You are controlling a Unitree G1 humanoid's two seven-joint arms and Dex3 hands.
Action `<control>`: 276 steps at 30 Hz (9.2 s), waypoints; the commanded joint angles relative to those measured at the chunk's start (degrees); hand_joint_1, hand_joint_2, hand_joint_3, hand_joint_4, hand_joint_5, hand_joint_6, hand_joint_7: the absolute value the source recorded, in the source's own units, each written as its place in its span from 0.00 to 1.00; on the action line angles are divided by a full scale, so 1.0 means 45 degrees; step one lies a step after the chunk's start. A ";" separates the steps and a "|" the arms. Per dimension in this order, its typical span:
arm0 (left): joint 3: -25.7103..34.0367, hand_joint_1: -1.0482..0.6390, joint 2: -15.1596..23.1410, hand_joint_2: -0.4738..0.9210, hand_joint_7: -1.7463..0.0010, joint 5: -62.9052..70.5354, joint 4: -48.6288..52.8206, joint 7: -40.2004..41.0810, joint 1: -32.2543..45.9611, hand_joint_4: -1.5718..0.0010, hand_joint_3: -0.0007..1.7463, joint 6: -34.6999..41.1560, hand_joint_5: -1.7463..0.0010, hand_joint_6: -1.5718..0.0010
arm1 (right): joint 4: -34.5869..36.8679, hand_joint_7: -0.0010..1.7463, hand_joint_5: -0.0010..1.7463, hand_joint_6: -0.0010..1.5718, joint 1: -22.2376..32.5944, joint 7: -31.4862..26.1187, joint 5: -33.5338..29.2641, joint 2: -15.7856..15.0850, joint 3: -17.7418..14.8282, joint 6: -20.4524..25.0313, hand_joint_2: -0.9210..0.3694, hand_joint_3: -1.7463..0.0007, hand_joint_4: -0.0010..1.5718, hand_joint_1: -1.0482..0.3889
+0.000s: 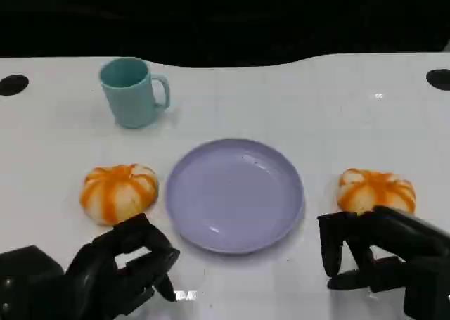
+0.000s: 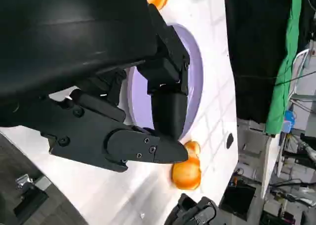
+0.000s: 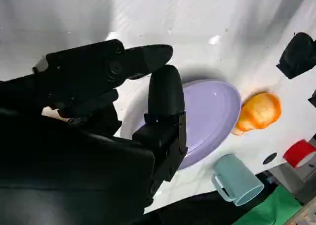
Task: Grasp the bread from the table and place it into the plate.
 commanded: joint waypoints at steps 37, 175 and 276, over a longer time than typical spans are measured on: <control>0.0154 0.29 0.0141 1.00 0.14 -0.0049 -0.0142 0.0030 -0.0124 0.53 0.16 0.0182 0.00 0.57 | -0.0060 0.98 1.00 0.35 -0.0069 -0.0122 0.0420 -0.0067 -0.0405 0.0052 0.00 0.92 0.47 0.51; -0.0079 0.28 0.0023 1.00 0.12 0.0235 -0.0491 0.0347 0.0005 0.55 0.15 0.0420 0.00 0.58 | 1.2428 0.54 1.00 0.66 -0.8423 -1.2979 -0.6712 0.0798 0.3668 -0.1411 0.03 0.98 0.59 0.71; -0.0217 0.30 -0.0225 1.00 0.13 0.0344 -0.0318 0.0518 -0.0133 0.53 0.14 0.0248 0.00 0.57 | 0.4075 0.09 0.40 0.45 -0.3989 -0.4575 -0.2664 0.0857 0.1261 -0.2807 0.02 0.98 0.34 0.47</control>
